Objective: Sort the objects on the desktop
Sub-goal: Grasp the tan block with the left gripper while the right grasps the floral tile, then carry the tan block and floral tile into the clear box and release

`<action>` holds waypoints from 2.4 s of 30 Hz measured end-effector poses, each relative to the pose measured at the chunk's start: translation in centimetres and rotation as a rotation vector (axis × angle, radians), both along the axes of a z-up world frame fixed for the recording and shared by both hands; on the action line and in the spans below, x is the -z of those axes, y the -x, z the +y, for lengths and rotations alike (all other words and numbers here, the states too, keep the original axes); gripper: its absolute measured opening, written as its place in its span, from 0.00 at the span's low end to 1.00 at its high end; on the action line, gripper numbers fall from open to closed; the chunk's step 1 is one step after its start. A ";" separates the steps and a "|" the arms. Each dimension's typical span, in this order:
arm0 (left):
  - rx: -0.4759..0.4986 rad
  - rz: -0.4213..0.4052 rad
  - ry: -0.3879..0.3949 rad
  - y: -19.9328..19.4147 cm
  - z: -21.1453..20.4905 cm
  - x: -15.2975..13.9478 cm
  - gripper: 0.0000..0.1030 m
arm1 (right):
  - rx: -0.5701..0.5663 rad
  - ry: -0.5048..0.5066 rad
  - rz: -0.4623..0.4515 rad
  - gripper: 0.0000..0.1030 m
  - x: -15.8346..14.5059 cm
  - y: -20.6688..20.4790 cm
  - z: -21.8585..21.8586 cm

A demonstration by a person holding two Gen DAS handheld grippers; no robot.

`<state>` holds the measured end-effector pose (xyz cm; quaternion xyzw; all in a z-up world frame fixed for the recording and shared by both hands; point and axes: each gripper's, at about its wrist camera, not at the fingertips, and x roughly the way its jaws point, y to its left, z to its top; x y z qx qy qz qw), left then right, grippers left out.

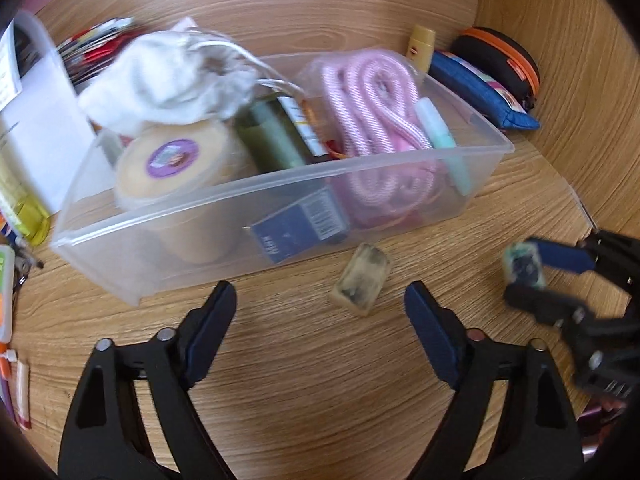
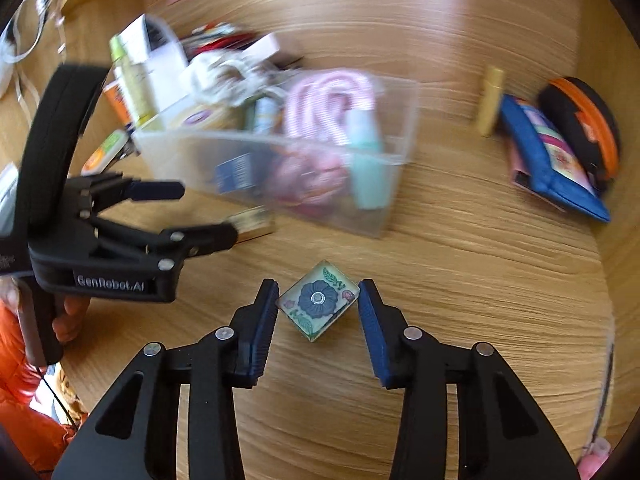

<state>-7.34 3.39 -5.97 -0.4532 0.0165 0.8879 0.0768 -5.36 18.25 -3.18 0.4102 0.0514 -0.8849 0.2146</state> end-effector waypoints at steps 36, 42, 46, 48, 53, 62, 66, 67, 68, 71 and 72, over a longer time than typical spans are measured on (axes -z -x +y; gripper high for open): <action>0.017 0.137 -0.037 -4.3 -1.4 -3.9 0.21 | -0.017 0.086 0.063 0.37 -2.5 0.5 -1.5; 0.038 0.092 -0.070 -4.1 -2.0 -3.3 0.39 | -0.024 0.087 0.066 0.37 -2.8 0.7 -2.3; 0.055 0.023 -0.043 -3.8 -1.2 -1.2 0.47 | -0.020 0.086 0.077 0.37 -3.1 0.8 -2.5; 0.064 -0.002 -0.020 -3.6 -0.7 -0.3 0.47 | -0.020 0.089 0.081 0.37 -3.4 1.1 -2.5; 0.067 -0.005 0.023 -3.1 0.0 0.7 0.37 | -0.019 0.095 0.127 0.37 -4.8 1.9 -3.0; 0.084 0.041 0.042 -3.5 0.3 0.5 0.22 | -0.022 0.099 0.144 0.37 -5.7 4.4 -4.4; 0.057 0.064 0.014 -3.7 -0.7 -0.4 0.22 | -0.025 0.085 0.149 0.37 -5.6 5.2 -5.0; 0.048 0.072 0.007 -3.8 -1.1 -0.7 0.22 | -0.023 0.078 0.149 0.37 -5.4 5.5 -5.1; 0.040 0.080 -0.002 -3.9 -1.4 -1.1 0.22 | -0.019 0.071 0.147 0.37 -5.3 5.8 -5.2; 0.021 0.112 -0.018 -4.1 -1.8 -2.4 0.22 | -0.006 0.063 0.127 0.37 -4.5 6.8 -5.3; 0.015 0.129 -0.025 -4.1 -2.1 -3.0 0.22 | -0.002 0.061 0.121 0.37 -4.3 7.0 -5.3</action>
